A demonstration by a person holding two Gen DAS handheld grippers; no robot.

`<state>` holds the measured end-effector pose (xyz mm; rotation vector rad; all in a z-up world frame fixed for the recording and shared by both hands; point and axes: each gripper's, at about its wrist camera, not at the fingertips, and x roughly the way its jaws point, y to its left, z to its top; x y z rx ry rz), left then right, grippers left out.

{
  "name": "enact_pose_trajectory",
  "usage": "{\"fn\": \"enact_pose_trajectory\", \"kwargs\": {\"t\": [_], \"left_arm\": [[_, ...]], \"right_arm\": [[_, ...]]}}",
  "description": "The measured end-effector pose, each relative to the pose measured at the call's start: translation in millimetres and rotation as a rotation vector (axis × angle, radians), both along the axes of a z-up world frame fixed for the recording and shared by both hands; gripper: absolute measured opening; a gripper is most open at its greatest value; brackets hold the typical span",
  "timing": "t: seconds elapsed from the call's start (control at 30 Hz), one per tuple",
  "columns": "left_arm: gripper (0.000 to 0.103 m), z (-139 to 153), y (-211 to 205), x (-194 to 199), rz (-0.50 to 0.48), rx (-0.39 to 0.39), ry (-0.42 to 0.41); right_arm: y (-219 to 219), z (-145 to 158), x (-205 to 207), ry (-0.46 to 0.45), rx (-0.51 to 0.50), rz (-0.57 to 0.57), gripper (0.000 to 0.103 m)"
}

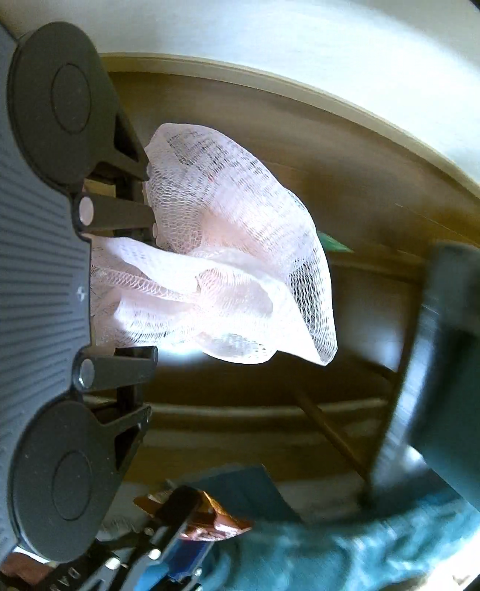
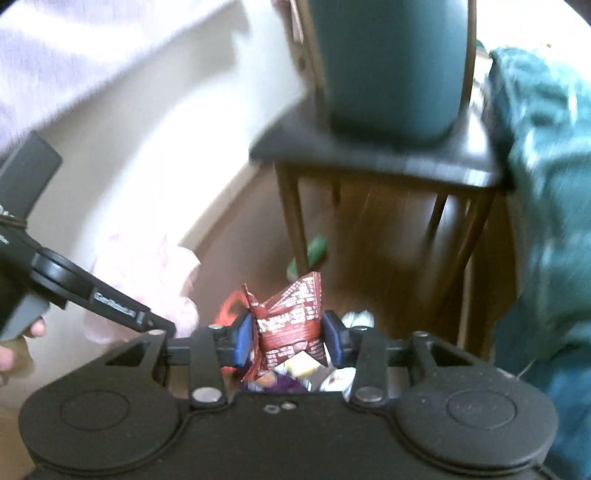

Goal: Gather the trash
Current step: 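Carry the pink puff and red wrapper up to the teal wastebasket with both tools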

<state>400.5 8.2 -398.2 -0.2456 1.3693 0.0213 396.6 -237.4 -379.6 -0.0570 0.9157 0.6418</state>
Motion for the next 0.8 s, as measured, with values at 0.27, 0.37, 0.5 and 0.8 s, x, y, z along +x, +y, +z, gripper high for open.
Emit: {"fn": "enact_pose_trajectory", "kwargs": {"t": [0.27,0.37,0.5,0.8], "left_arm": [[0.030,138,-18,43,-0.054,0.002,-0.170],[0.030,182,-22,54,-0.078,-0.003,-0.219],[0.030,232,-20,76,-0.113,-0.018,-0.272],[0.031,326,-21,125,-0.199,-0.049,-0.379]], "right_arm": [[-7,126,32,-0.118,-0.002,-0.030,0.039],[-8,168,46,-0.144,-0.001,-0.059,0.039],[-9,222,65,-0.184,0.012,-0.104,0.039],[1,312,98,-0.236,0.035,-0.247,0.039]]}}
